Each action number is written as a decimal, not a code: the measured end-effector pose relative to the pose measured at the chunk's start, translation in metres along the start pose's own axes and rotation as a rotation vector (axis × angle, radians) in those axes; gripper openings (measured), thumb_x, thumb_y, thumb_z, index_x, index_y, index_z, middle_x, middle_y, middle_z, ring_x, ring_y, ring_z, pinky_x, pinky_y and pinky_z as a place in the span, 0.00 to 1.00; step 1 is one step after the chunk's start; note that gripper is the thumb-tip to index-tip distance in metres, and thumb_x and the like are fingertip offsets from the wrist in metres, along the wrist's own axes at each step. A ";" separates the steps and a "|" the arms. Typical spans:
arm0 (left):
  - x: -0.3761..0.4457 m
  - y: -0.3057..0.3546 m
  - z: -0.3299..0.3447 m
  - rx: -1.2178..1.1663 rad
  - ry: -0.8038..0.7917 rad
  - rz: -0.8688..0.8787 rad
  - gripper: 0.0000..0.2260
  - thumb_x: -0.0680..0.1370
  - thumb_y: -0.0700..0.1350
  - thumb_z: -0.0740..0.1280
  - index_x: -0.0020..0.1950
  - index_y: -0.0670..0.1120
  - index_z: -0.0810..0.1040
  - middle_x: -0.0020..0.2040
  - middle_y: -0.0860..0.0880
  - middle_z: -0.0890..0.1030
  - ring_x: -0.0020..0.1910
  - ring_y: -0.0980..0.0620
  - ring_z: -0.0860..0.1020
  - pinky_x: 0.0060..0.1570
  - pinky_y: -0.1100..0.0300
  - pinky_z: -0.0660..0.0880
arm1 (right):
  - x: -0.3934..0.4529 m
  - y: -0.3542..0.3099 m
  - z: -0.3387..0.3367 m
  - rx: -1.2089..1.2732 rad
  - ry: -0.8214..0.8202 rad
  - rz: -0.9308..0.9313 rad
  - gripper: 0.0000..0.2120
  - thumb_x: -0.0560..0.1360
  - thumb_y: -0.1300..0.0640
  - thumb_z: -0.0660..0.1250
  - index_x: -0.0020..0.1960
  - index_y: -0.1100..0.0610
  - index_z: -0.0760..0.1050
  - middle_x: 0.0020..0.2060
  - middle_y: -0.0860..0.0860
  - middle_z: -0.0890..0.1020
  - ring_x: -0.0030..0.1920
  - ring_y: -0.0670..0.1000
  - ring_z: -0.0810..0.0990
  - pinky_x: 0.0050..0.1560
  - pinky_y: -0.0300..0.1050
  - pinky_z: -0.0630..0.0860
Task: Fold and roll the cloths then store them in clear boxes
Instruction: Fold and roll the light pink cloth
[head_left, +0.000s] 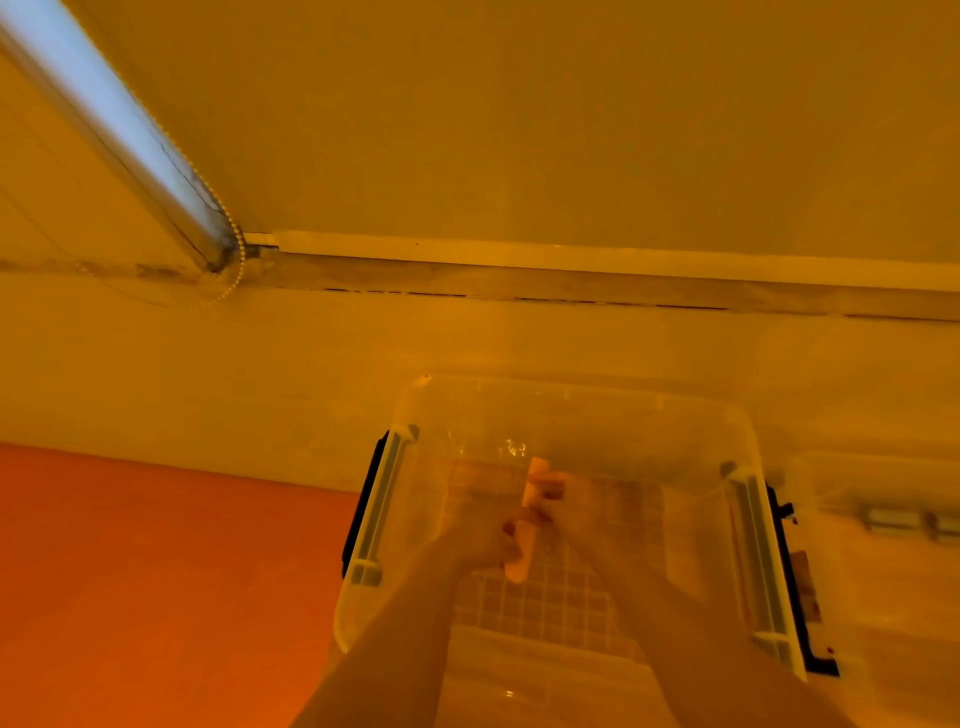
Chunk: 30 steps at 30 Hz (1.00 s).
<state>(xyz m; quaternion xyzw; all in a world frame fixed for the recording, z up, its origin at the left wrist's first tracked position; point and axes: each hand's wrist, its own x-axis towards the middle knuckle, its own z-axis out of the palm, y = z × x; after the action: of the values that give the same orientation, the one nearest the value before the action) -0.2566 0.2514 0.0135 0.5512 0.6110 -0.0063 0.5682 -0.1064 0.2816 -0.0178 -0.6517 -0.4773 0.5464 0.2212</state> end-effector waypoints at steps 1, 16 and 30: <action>-0.002 0.001 0.002 -0.036 -0.023 -0.015 0.22 0.75 0.34 0.63 0.68 0.47 0.70 0.63 0.42 0.74 0.59 0.42 0.76 0.42 0.64 0.74 | 0.002 0.004 0.000 0.023 -0.008 0.027 0.17 0.73 0.72 0.64 0.62 0.67 0.73 0.59 0.65 0.76 0.57 0.63 0.76 0.33 0.28 0.75; 0.012 -0.012 0.005 -0.336 -0.074 -0.119 0.29 0.73 0.29 0.62 0.69 0.54 0.69 0.67 0.45 0.70 0.61 0.42 0.73 0.53 0.50 0.78 | 0.013 0.009 0.004 0.023 0.003 0.006 0.16 0.69 0.72 0.69 0.56 0.65 0.78 0.58 0.60 0.77 0.56 0.58 0.76 0.50 0.42 0.74; -0.018 -0.006 -0.010 -0.414 0.057 -0.274 0.13 0.75 0.34 0.65 0.58 0.44 0.75 0.55 0.47 0.76 0.55 0.47 0.77 0.44 0.55 0.79 | 0.006 0.009 0.005 0.059 0.007 0.004 0.14 0.70 0.72 0.69 0.55 0.63 0.78 0.55 0.64 0.77 0.44 0.56 0.79 0.40 0.56 0.80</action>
<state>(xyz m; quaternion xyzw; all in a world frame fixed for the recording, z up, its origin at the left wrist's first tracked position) -0.2722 0.2437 0.0256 0.3350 0.6840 0.0573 0.6455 -0.1081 0.2816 -0.0297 -0.6477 -0.4591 0.5583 0.2408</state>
